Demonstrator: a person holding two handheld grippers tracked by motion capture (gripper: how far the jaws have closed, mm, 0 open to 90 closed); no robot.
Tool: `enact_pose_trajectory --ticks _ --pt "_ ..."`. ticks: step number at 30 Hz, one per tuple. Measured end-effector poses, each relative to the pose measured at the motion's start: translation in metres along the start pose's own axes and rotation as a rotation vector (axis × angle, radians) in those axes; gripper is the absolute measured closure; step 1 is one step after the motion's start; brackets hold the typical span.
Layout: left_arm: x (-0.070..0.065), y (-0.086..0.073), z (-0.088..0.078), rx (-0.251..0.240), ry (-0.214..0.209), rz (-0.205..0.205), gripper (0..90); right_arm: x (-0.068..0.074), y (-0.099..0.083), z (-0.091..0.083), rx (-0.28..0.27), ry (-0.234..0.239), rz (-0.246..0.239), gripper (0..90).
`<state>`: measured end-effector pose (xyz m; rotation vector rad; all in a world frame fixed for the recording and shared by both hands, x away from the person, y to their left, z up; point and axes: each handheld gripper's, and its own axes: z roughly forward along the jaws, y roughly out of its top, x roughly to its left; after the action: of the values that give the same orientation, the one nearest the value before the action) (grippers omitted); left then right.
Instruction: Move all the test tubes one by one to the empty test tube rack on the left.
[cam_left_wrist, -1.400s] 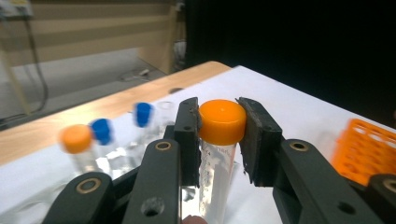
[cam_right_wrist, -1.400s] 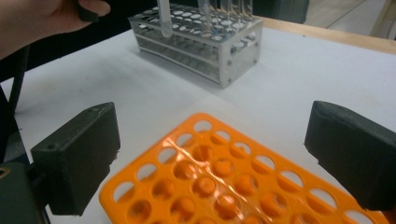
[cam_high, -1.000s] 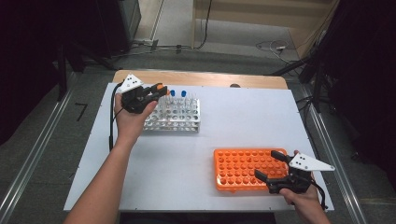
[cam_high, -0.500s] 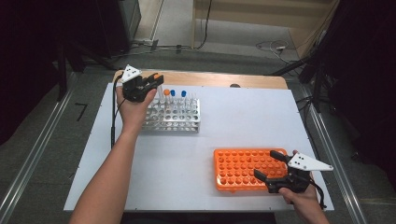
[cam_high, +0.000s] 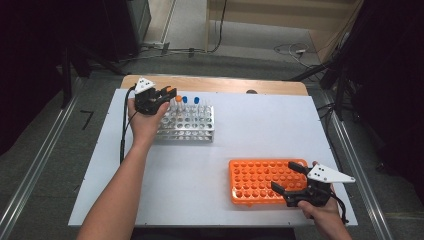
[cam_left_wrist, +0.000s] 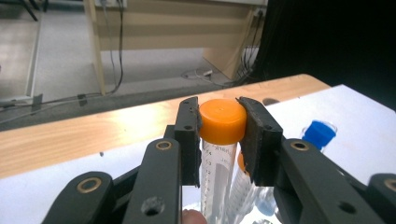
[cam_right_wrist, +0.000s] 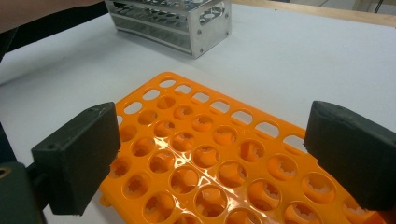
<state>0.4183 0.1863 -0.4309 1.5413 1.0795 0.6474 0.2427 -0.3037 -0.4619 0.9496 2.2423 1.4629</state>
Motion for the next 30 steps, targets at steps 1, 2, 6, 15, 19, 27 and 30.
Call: enact_pose_trajectory --ticks 1,2,6,15,19,27,30 --pt "0.0 0.0 0.0 0.0 0.001 -0.003 70.8 0.0 0.0 0.0 -0.001 0.001 -0.002 2.1" --pt "0.0 0.0 -0.001 0.0 0.0 -0.006 70.7 0.0 0.0 0.0 -0.001 0.002 -0.006 2.1" --pt "-0.002 0.0 -0.001 0.014 0.0 0.007 70.6 0.0 0.0 0.0 -0.001 0.001 0.0 2.1" --pt "-0.001 -0.001 -0.008 0.04 0.0 -0.053 29.6 0.0 0.0 0.001 0.002 0.002 -0.003 2.2" --pt "-0.003 -0.003 -0.018 0.036 -0.031 -0.083 16.4 -0.001 0.0 0.001 0.003 0.002 0.002 2.2" --pt "-0.016 -0.012 -0.044 0.04 -0.11 -0.054 0.1 -0.004 0.0 0.002 0.003 -0.006 0.004 2.2" --pt "-0.024 -0.017 -0.053 0.036 -0.132 -0.035 0.0 -0.005 0.0 0.002 0.004 -0.009 0.006 2.1"
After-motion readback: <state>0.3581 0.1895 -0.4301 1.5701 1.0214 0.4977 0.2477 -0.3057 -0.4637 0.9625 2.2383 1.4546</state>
